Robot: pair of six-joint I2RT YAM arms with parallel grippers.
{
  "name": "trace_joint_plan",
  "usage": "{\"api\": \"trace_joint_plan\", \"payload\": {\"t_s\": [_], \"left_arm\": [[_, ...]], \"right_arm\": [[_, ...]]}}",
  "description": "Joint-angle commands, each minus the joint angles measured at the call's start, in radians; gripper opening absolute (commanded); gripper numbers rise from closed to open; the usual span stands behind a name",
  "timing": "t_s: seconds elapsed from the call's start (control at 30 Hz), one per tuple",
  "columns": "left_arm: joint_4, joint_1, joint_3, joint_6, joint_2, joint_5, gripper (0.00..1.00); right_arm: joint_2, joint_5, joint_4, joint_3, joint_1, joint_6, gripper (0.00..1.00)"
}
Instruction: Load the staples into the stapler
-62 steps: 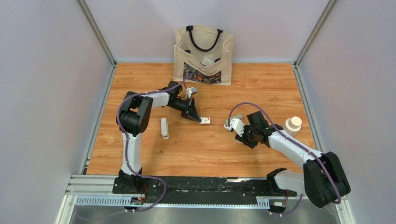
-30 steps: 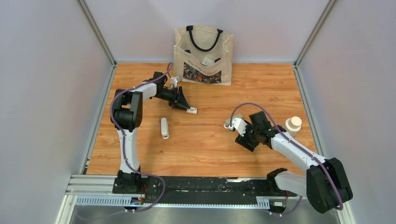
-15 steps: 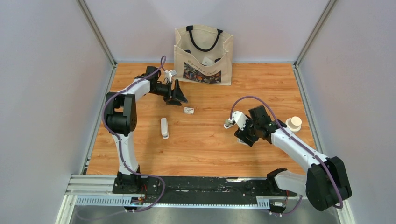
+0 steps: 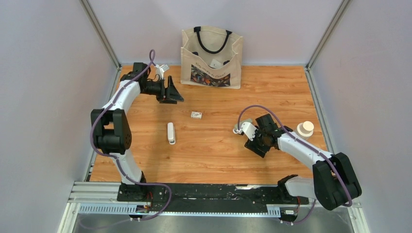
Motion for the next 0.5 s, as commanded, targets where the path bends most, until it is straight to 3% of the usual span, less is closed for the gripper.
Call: {"api": "trace_joint_plan", "payload": {"t_s": [0.0, 0.27, 0.47], "left_arm": [[-0.165, 0.029, -0.027, 0.127, -0.117, -0.007, 0.84], [-0.311, 0.144, -0.153, 0.272, -0.279, 0.004, 0.85], [-0.420, 0.209, -0.165, 0.356, -0.361, -0.017, 0.85]], "right_arm": [[0.036, 0.178, 0.148, -0.011, 0.010, 0.013, 0.66], [0.056, 0.268, 0.219, 0.018, 0.011, 0.036, 0.66], [-0.040, 0.201, 0.090, 0.061, 0.010, 0.026, 0.65]]}}
